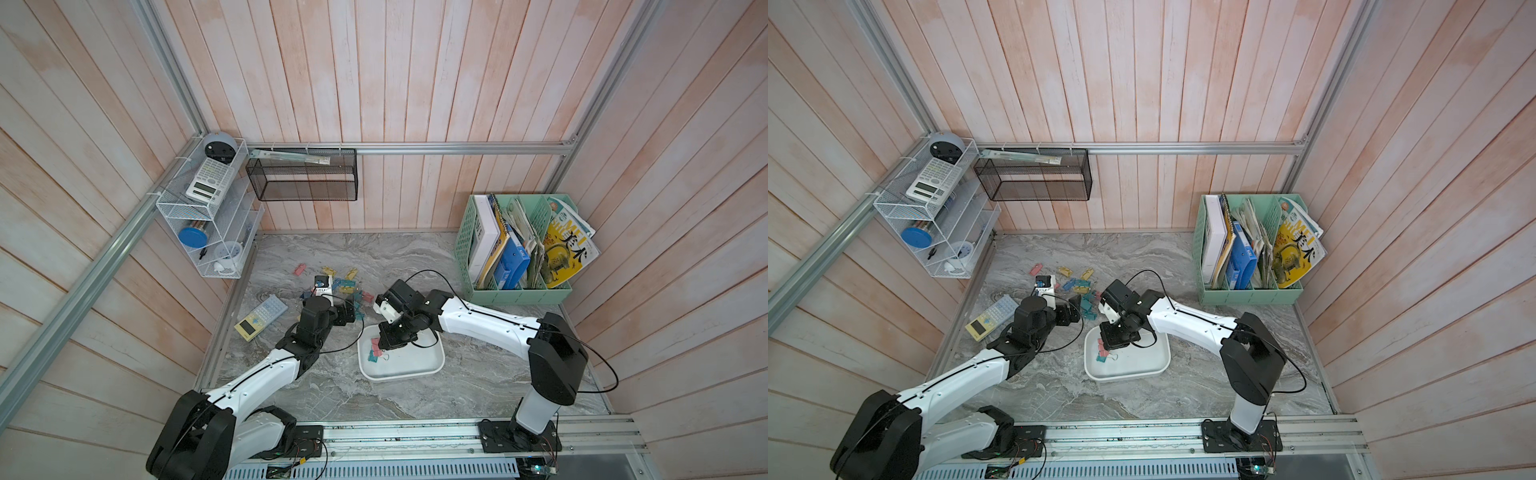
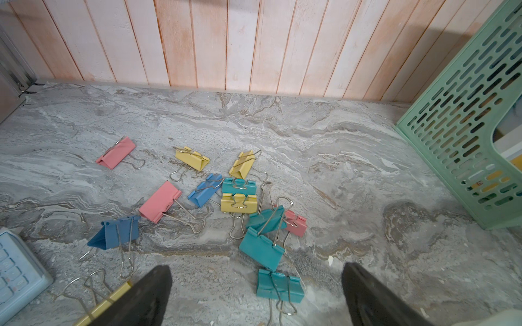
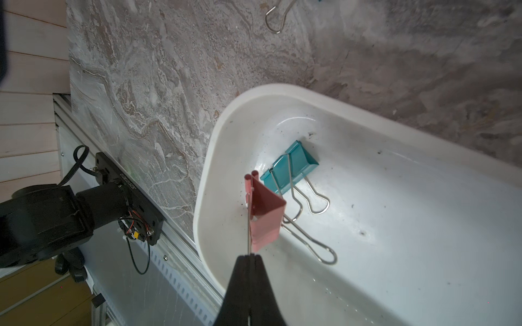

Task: Put the binder clips in the storage box
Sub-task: Place the binder clip in the storage box.

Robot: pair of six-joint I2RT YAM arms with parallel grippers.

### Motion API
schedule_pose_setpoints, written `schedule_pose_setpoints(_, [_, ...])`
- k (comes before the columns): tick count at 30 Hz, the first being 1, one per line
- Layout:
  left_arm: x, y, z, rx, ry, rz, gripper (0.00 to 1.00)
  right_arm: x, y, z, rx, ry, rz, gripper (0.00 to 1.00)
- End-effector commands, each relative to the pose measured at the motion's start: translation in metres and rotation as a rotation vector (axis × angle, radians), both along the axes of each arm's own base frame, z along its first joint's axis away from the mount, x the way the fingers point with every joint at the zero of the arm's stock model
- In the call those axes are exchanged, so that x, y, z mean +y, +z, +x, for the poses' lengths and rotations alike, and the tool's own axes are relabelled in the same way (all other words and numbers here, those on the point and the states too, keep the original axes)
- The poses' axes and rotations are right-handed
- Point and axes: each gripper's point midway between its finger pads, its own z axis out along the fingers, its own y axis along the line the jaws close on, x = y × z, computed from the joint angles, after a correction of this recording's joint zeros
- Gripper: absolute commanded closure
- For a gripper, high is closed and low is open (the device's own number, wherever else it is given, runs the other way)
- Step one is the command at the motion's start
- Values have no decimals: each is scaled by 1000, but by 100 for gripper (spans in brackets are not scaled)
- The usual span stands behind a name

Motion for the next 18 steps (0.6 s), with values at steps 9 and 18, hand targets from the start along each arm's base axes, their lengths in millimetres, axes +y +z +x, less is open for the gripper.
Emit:
schedule_pose_setpoints(9, [14, 11, -3, -56, 74, -11, 0, 14, -7, 19, 15, -105, -17, 100])
schedule_pose_setpoints(18, [16, 10, -2, -54, 90, -10, 0, 21, -41, 24, 32, -99, -85, 91])
